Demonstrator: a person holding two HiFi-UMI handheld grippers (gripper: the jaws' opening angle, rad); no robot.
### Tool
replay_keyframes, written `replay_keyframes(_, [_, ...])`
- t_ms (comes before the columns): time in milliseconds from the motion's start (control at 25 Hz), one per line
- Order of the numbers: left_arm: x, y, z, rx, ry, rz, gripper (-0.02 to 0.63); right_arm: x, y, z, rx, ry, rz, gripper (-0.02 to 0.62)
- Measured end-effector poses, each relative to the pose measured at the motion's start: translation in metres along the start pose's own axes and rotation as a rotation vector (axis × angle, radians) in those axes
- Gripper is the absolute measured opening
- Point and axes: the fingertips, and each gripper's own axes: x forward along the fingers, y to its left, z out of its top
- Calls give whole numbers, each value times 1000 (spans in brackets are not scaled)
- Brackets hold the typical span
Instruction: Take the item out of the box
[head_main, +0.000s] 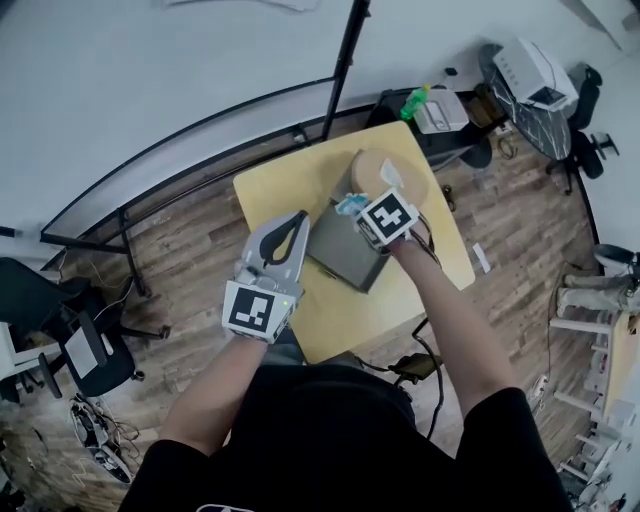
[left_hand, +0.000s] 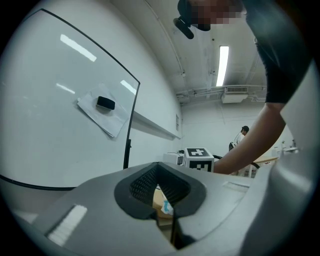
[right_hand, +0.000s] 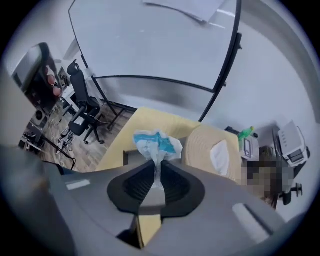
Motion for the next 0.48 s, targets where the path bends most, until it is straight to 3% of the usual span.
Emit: replay_keyframes(480, [31, -23, 44, 43, -62, -64, 0, -155, -16, 46, -6, -434, -243, 49])
